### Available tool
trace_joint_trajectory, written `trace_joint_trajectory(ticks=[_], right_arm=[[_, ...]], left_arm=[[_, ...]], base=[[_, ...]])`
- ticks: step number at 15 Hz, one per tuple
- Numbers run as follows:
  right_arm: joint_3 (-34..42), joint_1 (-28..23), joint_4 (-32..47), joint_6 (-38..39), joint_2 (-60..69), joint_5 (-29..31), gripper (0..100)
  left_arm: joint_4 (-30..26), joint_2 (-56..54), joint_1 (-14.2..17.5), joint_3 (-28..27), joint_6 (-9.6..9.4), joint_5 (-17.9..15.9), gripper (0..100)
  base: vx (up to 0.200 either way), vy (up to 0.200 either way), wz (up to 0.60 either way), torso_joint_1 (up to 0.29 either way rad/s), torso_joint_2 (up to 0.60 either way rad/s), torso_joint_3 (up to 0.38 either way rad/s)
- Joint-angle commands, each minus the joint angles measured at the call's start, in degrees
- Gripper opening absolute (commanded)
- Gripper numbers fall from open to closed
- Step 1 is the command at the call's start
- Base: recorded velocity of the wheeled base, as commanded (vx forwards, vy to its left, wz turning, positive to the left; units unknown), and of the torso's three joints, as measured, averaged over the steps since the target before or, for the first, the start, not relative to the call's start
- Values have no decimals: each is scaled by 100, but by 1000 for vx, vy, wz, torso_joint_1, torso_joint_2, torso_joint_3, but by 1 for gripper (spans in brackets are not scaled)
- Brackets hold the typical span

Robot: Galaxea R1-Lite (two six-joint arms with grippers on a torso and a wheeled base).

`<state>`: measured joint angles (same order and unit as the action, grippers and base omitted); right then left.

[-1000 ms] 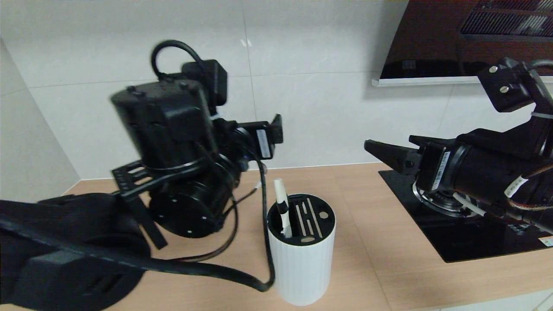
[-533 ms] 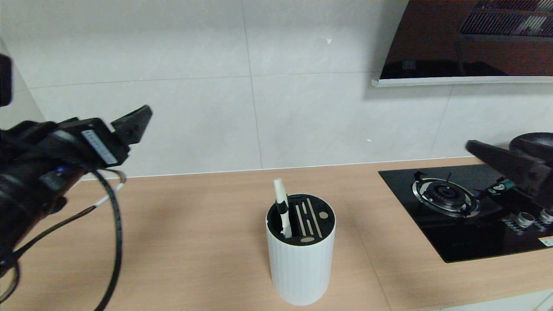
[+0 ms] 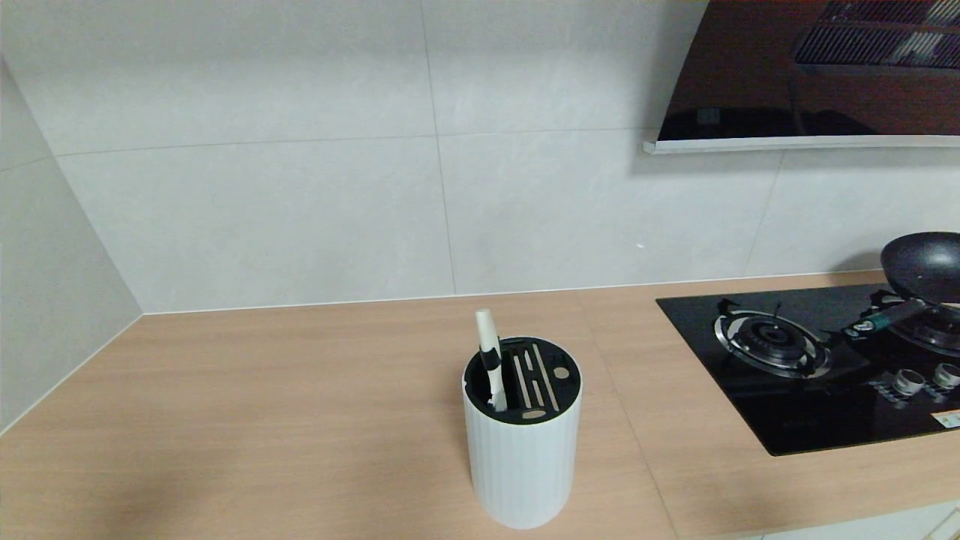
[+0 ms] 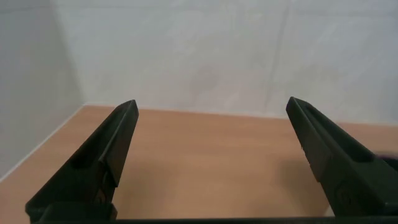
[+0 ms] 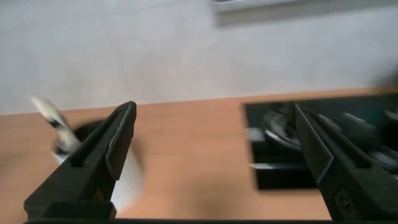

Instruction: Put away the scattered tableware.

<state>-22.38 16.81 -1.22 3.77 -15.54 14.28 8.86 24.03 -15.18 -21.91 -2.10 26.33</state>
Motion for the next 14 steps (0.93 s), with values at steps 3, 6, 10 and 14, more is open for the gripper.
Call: trace_joint_trajectory(ticks=[3, 6, 10, 14], right_arm=[[349, -1083, 263, 168, 974, 278, 100], [814, -1690, 201, 80, 1554, -223, 100], [2212, -1699, -678, 28, 1554, -136, 100], [2238, -1699, 69, -16, 1546, -1102, 100]], left_arm=[[-1027, -1858, 1052, 477, 60, -32, 100], [-913, -2403, 1518, 960, -142, -251, 100], [-438, -2403, 1518, 2191, 95, -752, 100], [-693, -2403, 1518, 2191, 183, -2018, 100]], base=[[0, 0, 0, 0, 0, 0], [0, 0, 0, 0, 0, 0], [0, 0, 0, 0, 0, 0], [0, 0, 0, 0, 0, 0]])
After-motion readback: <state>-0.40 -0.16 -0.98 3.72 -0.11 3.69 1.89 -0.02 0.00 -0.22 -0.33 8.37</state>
